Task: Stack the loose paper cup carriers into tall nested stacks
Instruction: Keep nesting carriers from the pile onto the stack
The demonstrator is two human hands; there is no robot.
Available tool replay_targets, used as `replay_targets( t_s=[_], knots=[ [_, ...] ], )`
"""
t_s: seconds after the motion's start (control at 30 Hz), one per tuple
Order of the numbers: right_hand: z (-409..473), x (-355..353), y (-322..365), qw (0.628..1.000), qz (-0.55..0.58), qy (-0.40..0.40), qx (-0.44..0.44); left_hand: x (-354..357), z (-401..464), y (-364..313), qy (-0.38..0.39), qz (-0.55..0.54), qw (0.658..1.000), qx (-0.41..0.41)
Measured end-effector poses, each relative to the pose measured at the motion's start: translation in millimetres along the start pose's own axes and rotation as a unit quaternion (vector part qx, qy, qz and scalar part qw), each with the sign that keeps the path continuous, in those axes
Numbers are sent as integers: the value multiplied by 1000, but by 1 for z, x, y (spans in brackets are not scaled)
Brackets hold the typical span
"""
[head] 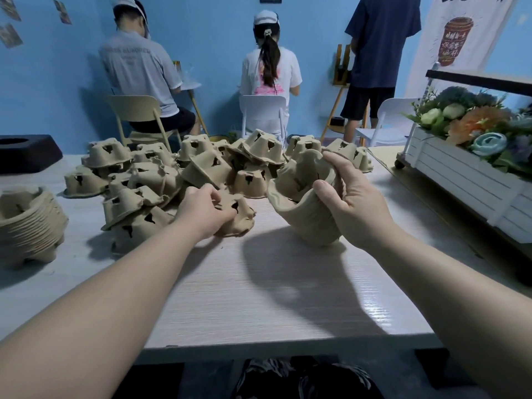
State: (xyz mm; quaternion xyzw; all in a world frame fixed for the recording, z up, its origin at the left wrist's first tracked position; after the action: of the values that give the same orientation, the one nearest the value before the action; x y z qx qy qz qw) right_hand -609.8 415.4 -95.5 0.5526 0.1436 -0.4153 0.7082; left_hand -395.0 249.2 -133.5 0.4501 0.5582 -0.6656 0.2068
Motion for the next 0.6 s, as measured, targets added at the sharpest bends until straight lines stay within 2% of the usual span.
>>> replay_targets(
  t_s=[0.33,0.4,0.5,0.53,0.6],
  knots=[
    [-6,0,-3,1000,9,-1,-20,-2,-35,4,16,-14,1000,-15],
    [-7,0,-4,1000,12,-1,-22,-7,-40,4,3,-134,991,-14],
    [-7,0,-4,1000,16,-2,-25,-12,-44,2,44,-390,919,-51],
    [-7,1,-4,1000,15,-1,-27,-13,-47,1,65,-428,899,-64],
    [-7,2,-3,1000,11,1,-29,-12,-50,6,82,-425,896,-98]
  ],
)
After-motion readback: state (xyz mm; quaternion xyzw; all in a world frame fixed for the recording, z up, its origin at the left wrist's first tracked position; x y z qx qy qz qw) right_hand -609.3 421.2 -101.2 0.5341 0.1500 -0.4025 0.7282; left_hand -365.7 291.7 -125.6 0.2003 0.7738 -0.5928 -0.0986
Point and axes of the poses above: each hand's wrist, its own z-axis towards the middle knuckle, its own x-axis out of the palm, y = z × x, the point moved 1 cm from there along z, towards the middle knuckle, and after that the axes turned 12 degrees about y, right-handed, at the moved point
